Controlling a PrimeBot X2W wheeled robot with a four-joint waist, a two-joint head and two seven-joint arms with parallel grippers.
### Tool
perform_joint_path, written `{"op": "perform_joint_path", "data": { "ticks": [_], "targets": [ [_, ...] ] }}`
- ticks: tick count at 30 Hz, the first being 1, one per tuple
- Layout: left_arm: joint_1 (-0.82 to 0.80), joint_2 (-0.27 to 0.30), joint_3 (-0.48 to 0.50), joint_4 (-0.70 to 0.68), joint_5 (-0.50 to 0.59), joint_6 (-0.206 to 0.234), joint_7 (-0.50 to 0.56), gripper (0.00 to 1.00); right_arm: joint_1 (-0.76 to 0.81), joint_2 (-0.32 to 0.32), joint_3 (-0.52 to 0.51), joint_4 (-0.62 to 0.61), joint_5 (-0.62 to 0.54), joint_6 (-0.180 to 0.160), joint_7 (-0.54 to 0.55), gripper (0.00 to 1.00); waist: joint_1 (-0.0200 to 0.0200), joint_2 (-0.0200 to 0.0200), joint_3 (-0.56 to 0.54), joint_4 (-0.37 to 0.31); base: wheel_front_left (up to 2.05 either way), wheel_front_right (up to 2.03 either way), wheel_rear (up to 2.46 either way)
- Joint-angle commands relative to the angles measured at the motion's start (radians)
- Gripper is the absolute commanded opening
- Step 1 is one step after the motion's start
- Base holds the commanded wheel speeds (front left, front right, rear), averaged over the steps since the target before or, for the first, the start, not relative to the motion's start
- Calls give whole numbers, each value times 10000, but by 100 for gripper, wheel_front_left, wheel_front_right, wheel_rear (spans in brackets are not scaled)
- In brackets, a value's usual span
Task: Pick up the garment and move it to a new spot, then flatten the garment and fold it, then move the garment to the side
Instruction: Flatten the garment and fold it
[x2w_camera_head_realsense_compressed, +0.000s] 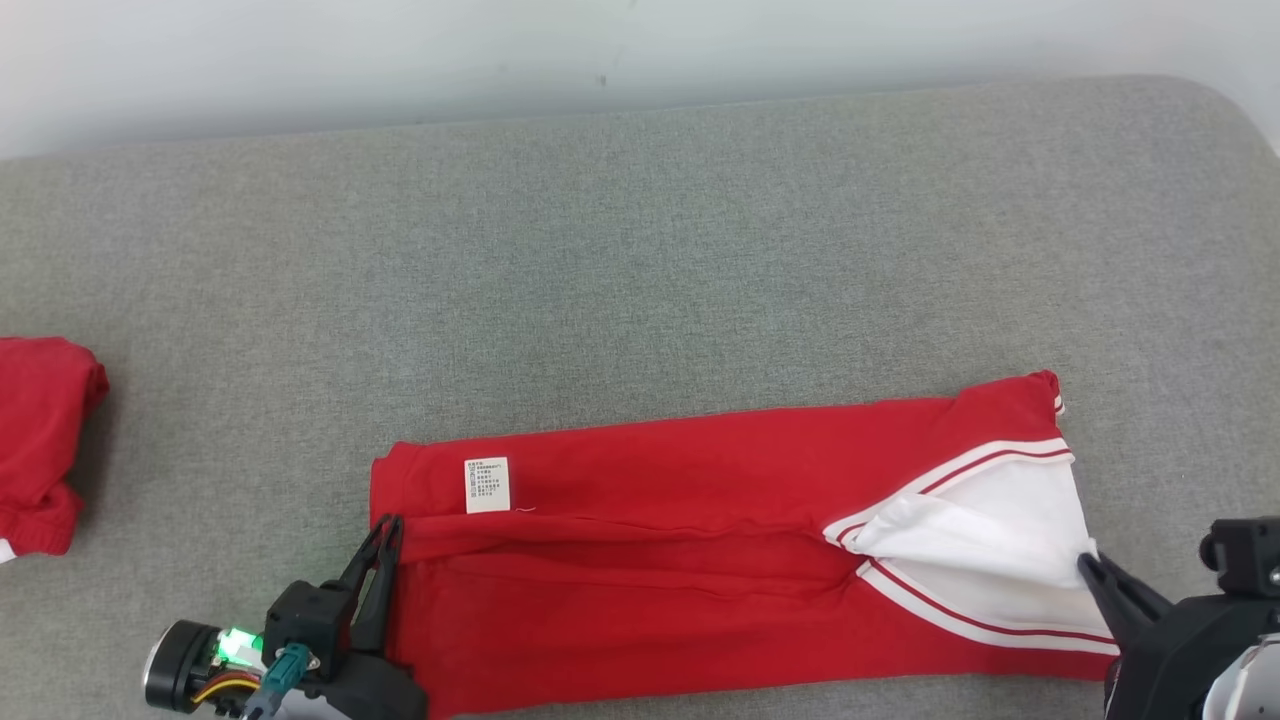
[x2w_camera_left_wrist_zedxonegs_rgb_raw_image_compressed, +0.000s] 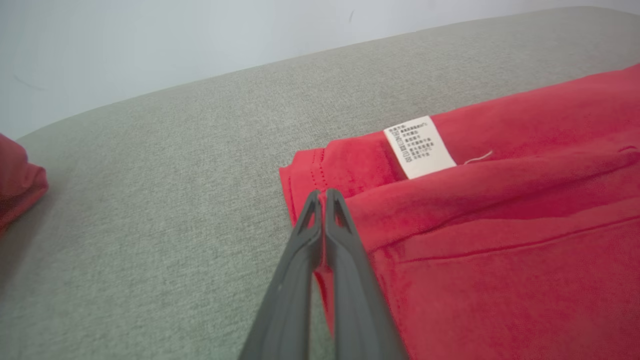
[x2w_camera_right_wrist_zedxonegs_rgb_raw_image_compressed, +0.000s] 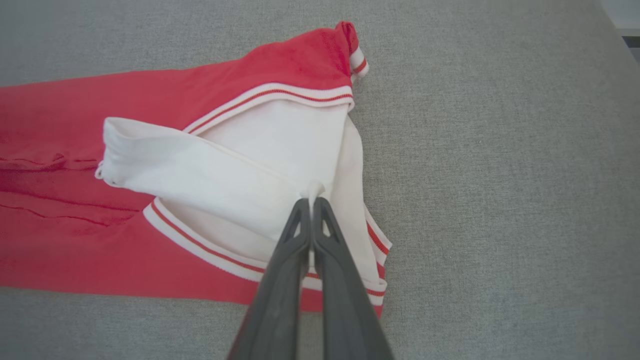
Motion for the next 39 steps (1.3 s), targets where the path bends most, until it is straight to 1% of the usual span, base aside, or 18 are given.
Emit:
{"op": "perform_joint_path", "data": {
  "ticks": [1, 2, 3, 4, 9, 10, 14, 17, 20, 22, 25, 31, 34, 39],
  "targets": [
    [191, -102, 116, 80, 57, -49, -30, 43, 104, -84, 70, 195, -134, -27, -97, 0, 1, 1, -37, -10, 0, 0, 0],
    [237, -157, 200, 121, 50, -10, -30, 78, 104, -96, 87, 282, -164, -25, -161, 0, 1, 1, -58, -13, 0, 0, 0],
    [294, -214, 263, 153, 27, -10, -30, 100, 86, -85, 77, 362, -218, -25, -209, 49, 1, 1, -82, -17, 0, 0, 0],
    [319, -255, 336, 159, 60, -8, -30, 100, 60, -33, 30, 439, -228, -25, -291, 100, 1, 1, -108, -20, 0, 0, 0],
    [748, -509, 925, -99, 217, 104, -30, 100, 91, 115, 30, 646, -166, -25, -622, 100, 1, 1, -365, -5, 0, 0, 0],
    [748, -509, 925, -99, 217, 104, -30, 100, 91, 115, 30, 646, -166, -25, -622, 100, 1, 1, -365, -5, 0, 0, 0],
    [1399, -906, 1848, -659, 271, 252, -31, 100, 176, 233, -105, 679, -96, -25, -873, 100, 1, 1, -696, 57, 0, 0, 0],
    [1984, -1299, 2721, -1340, 475, 160, -31, 100, 111, 289, -209, 683, -64, -25, -1084, 100, 1, 1, -953, 108, 0, 0, 0],
    [2655, -1800, 3661, -2100, 737, -44, -31, 100, 52, 401, -336, 771, -30, -26, -1310, 100, 1, 1, -1213, 157, 0, 0, 0],
    [3118, -2135, 4101, -2506, 1008, -113, -31, 100, 27, 506, -430, 898, 0, -26, -1490, 100, 1, 1, -1376, 196, 0, 0, 0],
    [3596, -2549, 4660, -3005, 1296, -409, -31, 100, -26, 612, -562, 1295, -36, -26, -1773, 100, 1, 1, -1549, 251, 0, 0, 0],
    [4152, -3237, 5520, -3340, 1652, -1357, -31, 100, -448, 801, -749, 2593, 27, -26, -2397, 100, 1, 1, -1747, 393, 0, 0, 0],
    [4310, -3490, 5806, -3333, 1783, -1744, -31, 100, -697, 690, -828, 3243, 76, -26, -2597, 100, 1, 1, -1770, 492, 0, 0, 0],
    [4559, -3783, 6159, -3365, 1742, -2190, -31, 100, -1232, 477, -882, 4164, 225, -26, -2752, 100, 1, 1, -1680, 611, 0, 0, 0]
  ]
}}
